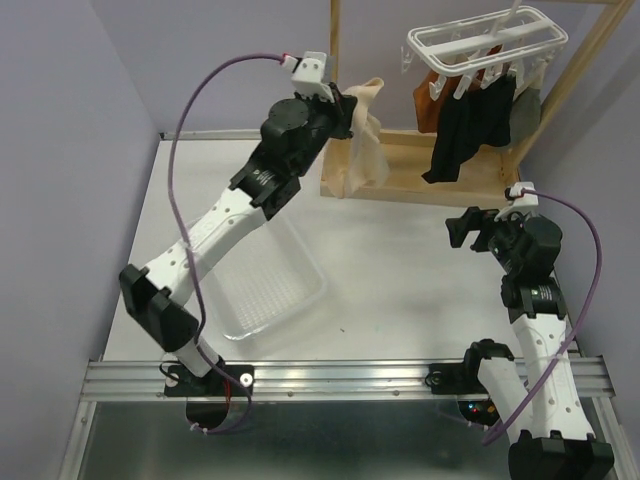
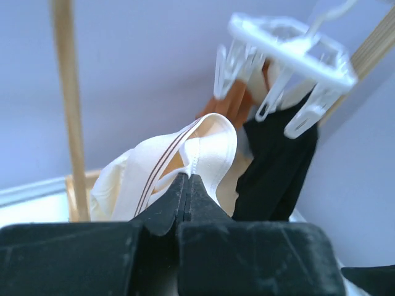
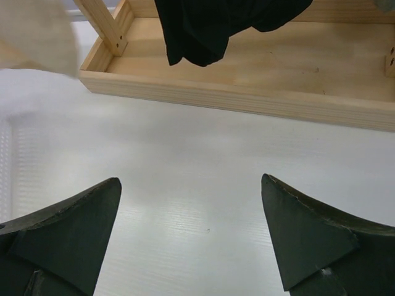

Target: Remove the underwear clipped to the hanger

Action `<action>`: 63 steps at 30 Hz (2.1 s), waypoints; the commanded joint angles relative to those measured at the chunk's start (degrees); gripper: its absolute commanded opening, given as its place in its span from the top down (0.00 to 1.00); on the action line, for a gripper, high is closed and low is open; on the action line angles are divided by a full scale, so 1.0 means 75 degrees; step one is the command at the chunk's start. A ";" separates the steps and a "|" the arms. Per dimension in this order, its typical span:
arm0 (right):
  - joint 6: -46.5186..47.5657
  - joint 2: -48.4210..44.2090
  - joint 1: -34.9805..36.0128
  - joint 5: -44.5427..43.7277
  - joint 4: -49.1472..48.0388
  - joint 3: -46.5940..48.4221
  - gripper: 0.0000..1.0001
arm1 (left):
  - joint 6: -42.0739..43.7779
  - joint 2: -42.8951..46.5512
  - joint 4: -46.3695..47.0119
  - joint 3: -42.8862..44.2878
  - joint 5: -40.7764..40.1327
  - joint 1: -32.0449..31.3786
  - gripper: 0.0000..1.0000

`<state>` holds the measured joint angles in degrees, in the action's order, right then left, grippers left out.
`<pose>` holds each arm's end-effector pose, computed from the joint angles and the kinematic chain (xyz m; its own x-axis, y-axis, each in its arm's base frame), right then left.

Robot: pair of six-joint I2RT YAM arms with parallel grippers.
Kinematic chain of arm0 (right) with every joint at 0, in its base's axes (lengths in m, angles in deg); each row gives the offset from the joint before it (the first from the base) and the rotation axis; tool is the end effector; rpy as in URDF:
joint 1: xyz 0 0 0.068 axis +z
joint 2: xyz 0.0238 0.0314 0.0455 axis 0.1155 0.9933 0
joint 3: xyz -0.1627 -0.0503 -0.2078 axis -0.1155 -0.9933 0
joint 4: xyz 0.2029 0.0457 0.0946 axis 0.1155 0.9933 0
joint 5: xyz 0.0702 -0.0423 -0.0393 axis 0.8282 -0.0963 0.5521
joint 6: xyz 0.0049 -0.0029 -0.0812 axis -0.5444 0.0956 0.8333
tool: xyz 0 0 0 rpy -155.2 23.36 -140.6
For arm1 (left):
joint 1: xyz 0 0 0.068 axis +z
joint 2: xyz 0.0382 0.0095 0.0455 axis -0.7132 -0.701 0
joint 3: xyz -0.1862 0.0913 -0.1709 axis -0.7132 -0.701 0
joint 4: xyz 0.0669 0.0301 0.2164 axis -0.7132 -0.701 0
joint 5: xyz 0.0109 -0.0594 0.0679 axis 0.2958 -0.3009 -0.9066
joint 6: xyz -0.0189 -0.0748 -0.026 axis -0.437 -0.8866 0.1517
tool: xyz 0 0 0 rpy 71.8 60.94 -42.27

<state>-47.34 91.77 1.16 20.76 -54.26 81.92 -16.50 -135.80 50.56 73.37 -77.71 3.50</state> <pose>0.1658 0.0072 0.3058 -0.2306 0.1207 -0.9655 -0.2026 0.9646 0.1690 0.2932 -0.2494 0.4826 0.0487 -0.3236 -0.9449 0.5737 0.7835 -0.2387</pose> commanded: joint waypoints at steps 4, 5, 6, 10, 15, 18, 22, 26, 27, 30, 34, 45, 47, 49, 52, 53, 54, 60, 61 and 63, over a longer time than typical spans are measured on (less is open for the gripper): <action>0.0536 0.0146 -0.0079 0.0395 -0.0295 0.0652 0.00 | 0.0576 0.1594 -0.0130 -0.0233 -0.0657 -0.0002 1.00; 0.0548 0.0158 -0.0079 0.0488 -0.0295 0.0676 0.00 | 0.0611 0.1712 -0.0212 -0.0245 -0.0774 0.0010 1.00; 0.0606 0.0158 -0.0090 0.0698 -0.0295 0.0688 0.00 | 0.0634 0.2003 -0.0375 -0.0291 -0.0833 0.0010 1.00; 0.0712 0.0122 -0.0090 0.1297 -0.0306 0.0805 0.00 | 0.0693 0.2836 -0.0657 -0.1051 -0.1220 0.0033 1.00; 0.0993 0.0251 -0.0090 0.1836 -0.0412 0.0969 0.00 | 0.0447 0.4042 -0.0997 -0.2095 -0.1701 0.0057 1.00; 0.0993 0.0392 -0.0090 0.1919 -0.0529 0.1074 0.00 | 0.0201 0.4595 -0.1080 -0.2682 -0.1865 0.0057 1.00; 0.1040 0.0661 -0.0090 0.1942 -0.0611 0.1261 0.00 | -0.0114 0.5122 -0.1325 -0.3523 -0.2017 0.0068 1.00; 0.1110 0.0837 -0.0090 0.2001 -0.0705 0.1496 0.00 | -0.0420 0.5707 -0.1536 -0.4216 -0.2368 0.0068 1.00; 0.1122 0.0872 -0.0090 0.2013 -0.0717 0.1543 0.00 | -0.0467 0.5709 -0.1560 -0.4345 -0.2427 0.0068 1.00; 0.1204 0.1013 -0.0090 0.2106 -0.0787 0.1719 0.00 | -0.0654 0.6165 -0.1770 -0.4872 -0.2603 0.0068 1.00; 0.1228 0.1235 -0.0090 0.2095 -0.1079 0.1965 0.00 | -0.0959 0.6587 -0.1935 -0.5538 -0.2814 0.0068 1.00; 0.1134 0.2278 -0.0336 0.1743 -0.1525 0.3791 0.00 | -0.2190 0.7255 -0.2474 -0.6772 -0.3142 0.0080 0.16; 0.0889 0.2676 -0.0430 0.2058 -0.1514 0.4319 0.00 | -0.2131 0.7548 -0.2416 -0.6784 -0.3166 0.0068 0.04; 0.0446 0.2992 -0.0512 0.2374 -0.1748 0.4705 0.00 | -0.2038 0.7794 -0.2334 -0.6784 -0.3084 0.0080 0.01; -0.0257 0.3834 -0.0535 0.2889 -0.1923 0.5688 0.00 | -0.1991 0.8041 -0.2264 -0.6830 -0.2967 0.0068 0.01; -0.0446 0.3837 -0.0536 0.3008 -0.2005 0.5692 0.00 | -0.1991 0.8087 -0.2263 -0.6854 -0.2967 0.0068 0.01; -0.0866 0.4151 -0.0524 0.3229 -0.2099 0.5970 0.00 | -0.2025 0.8158 -0.2228 -0.6889 -0.2909 0.0068 0.01; -0.1958 0.4973 -0.0535 0.3443 -0.2650 0.6780 0.00 | -0.2283 0.8415 -0.2181 -0.7041 -0.2814 0.0068 0.01; -0.2180 0.5148 -0.0524 0.3489 -0.2731 0.6828 0.01 | -0.2318 0.8439 -0.2146 -0.7088 -0.2814 0.0068 0.01; -0.2381 0.5255 -0.0535 0.3396 -0.2802 0.6910 0.01 | -0.2330 0.8521 -0.2100 -0.7112 -0.2803 0.0068 0.01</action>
<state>-58.33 130.35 -2.45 44.65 -70.37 128.87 -32.91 -73.38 31.83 20.87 -98.89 3.87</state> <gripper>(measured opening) 0.993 0.986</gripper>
